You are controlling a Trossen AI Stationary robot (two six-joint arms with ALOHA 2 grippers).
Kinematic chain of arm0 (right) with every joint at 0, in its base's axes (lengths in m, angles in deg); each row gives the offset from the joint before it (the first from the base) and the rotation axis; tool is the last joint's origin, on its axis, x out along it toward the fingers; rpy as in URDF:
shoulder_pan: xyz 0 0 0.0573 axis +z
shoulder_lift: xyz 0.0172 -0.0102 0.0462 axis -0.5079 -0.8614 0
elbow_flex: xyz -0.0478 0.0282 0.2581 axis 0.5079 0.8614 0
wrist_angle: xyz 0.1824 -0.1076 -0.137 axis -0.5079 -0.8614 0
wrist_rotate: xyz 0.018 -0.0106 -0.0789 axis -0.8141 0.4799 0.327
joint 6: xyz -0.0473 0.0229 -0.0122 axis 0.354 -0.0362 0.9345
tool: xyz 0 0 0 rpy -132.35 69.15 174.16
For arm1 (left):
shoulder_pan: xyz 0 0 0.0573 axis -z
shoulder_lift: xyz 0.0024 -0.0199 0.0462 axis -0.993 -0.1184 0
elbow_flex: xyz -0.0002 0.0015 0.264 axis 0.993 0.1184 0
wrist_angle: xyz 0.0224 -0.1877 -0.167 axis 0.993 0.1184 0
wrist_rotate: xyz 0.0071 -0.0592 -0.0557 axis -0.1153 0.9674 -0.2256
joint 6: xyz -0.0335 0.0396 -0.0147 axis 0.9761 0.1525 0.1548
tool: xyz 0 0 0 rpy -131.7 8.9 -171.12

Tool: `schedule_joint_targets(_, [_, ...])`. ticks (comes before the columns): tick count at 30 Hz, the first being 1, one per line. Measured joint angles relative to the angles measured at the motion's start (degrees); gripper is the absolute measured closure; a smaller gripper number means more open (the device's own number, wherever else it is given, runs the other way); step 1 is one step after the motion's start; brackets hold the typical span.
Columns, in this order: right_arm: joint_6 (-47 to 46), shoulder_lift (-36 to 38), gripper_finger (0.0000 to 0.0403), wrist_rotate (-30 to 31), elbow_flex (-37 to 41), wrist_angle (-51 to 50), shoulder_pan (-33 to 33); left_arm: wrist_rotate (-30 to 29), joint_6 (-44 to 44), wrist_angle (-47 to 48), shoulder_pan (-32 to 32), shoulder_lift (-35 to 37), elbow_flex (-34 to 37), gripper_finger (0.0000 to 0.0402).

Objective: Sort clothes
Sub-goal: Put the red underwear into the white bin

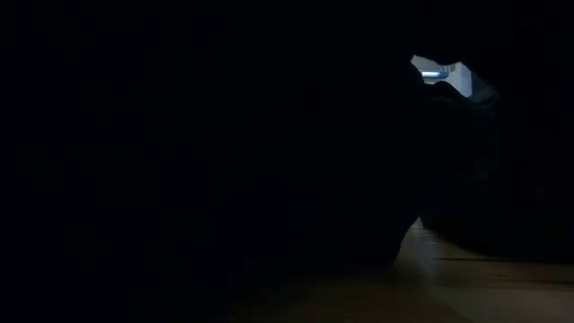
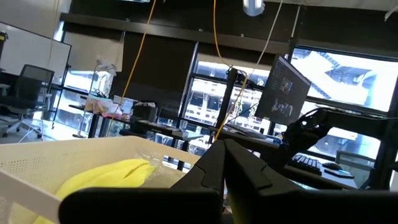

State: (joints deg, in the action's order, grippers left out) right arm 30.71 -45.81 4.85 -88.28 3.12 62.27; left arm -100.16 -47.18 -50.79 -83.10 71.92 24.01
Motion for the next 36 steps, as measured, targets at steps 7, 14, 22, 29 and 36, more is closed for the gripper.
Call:
schedule_joint_targets(7, [1.23,-1.20,0.0293,-1.86,0.42,-0.51,-0.72,0.00,0.00,0.06,0.00,0.00,0.00,0.0398])
schedule_joint_targets(14, [1.25,-1.19,0.0384,-0.87,0.70,-3.19,-1.03,-0.01,0.00,0.04,0.00,-0.01,0.00,0.0398])
schedule_joint_targets(22, [1.30,0.07,0.0394,0.66,-3.69,-5.80,-1.05,-0.01,-0.11,0.05,0.00,0.00,0.00,0.0398])
schedule_joint_targets(29, [2.83,4.45,0.0397,3.70,-5.35,-5.02,-1.40,-0.01,0.00,0.09,0.00,-0.02,-0.02,0.0398])
schedule_joint_targets(36, [3.47,10.08,0.0397,10.74,-5.38,-5.27,-2.98,-0.01,-0.20,0.09,0.00,-0.01,-0.02,0.0398])
